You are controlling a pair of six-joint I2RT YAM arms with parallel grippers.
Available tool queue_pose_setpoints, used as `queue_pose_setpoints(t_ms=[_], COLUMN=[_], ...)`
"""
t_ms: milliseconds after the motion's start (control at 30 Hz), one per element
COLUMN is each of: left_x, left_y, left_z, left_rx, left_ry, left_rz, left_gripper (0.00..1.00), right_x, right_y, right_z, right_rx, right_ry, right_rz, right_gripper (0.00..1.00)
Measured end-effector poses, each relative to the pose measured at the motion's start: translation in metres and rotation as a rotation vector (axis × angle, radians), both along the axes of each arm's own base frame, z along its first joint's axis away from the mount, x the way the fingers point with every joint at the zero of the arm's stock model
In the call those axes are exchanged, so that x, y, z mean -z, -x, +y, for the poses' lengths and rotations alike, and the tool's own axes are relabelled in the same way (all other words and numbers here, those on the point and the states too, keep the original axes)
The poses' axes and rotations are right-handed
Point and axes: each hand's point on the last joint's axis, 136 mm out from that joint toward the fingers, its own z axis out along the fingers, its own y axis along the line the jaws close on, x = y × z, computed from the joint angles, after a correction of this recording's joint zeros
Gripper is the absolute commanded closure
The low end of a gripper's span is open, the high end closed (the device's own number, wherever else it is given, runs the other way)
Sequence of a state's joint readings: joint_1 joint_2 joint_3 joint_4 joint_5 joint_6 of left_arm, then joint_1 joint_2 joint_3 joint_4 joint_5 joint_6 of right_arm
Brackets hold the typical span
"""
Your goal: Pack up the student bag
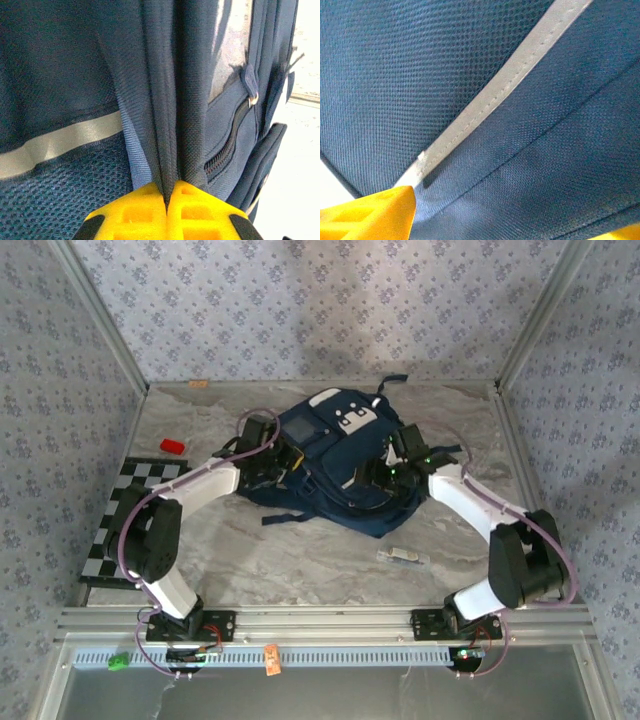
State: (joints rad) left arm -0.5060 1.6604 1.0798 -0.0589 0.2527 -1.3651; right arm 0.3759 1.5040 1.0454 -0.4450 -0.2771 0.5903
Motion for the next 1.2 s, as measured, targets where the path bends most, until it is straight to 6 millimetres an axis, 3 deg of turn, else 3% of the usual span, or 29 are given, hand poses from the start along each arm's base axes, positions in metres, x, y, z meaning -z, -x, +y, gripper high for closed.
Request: queue_pose_setpoints(t_ms=[200, 300, 467, 567, 667, 800, 933, 1067, 1200], left_x=[0.002, 0.002, 0.002, 0.002, 0.001, -0.001, -0.003, -0.004, -0.005], left_y=[0.017, 0.026, 0.030, 0.031, 0.030, 0.030, 0.030, 0.030, 0.030], left_z=[-0.019, -0.031, -0.035, -0.037, -0.038, -0.038, -0.038, -0.038, -0.038], left_rx=[-0.003, 0.014, 0.003, -0.007, -0.016, -0.029, -0.032, -0.032, -0.032], left_ry=[0.031, 0.044, 0.063, 0.072, 0.081, 0.086, 0.091, 0.092, 0.093], left_rz=[0.036, 0.050, 0.072, 0.082, 0.084, 0.083, 0.078, 0.077, 0.075], left_gripper=[1.00, 1.00, 1.00, 1.00, 1.00, 1.00, 1.00, 1.00, 1.00], right_x=[-0.019, -0.042, -0.065, -0.071, -0.062, -0.028, -0.005, -0.003, 0.000], right_y=[-0.061, -0.071, -0.040, -0.007, 0.025, 0.052, 0.054, 0.041, 0.024], right_z=[-0.022, -0.027, -0.024, -0.005, 0.022, 0.050, 0.075, 0.100, 0.110], right_rx=[0.014, 0.011, -0.005, -0.059, -0.124, -0.158, -0.137, -0.100, -0.047], right_ry=[0.050, 0.111, 0.200, 0.227, 0.224, 0.167, 0.101, 0.035, 0.026], right_rz=[-0.067, -0.138, -0.168, -0.171, -0.139, -0.071, -0.036, -0.078, -0.132], right_gripper=[0.22, 0.19, 0.22, 0.25, 0.33, 0.40, 0.49, 0.55, 0.63])
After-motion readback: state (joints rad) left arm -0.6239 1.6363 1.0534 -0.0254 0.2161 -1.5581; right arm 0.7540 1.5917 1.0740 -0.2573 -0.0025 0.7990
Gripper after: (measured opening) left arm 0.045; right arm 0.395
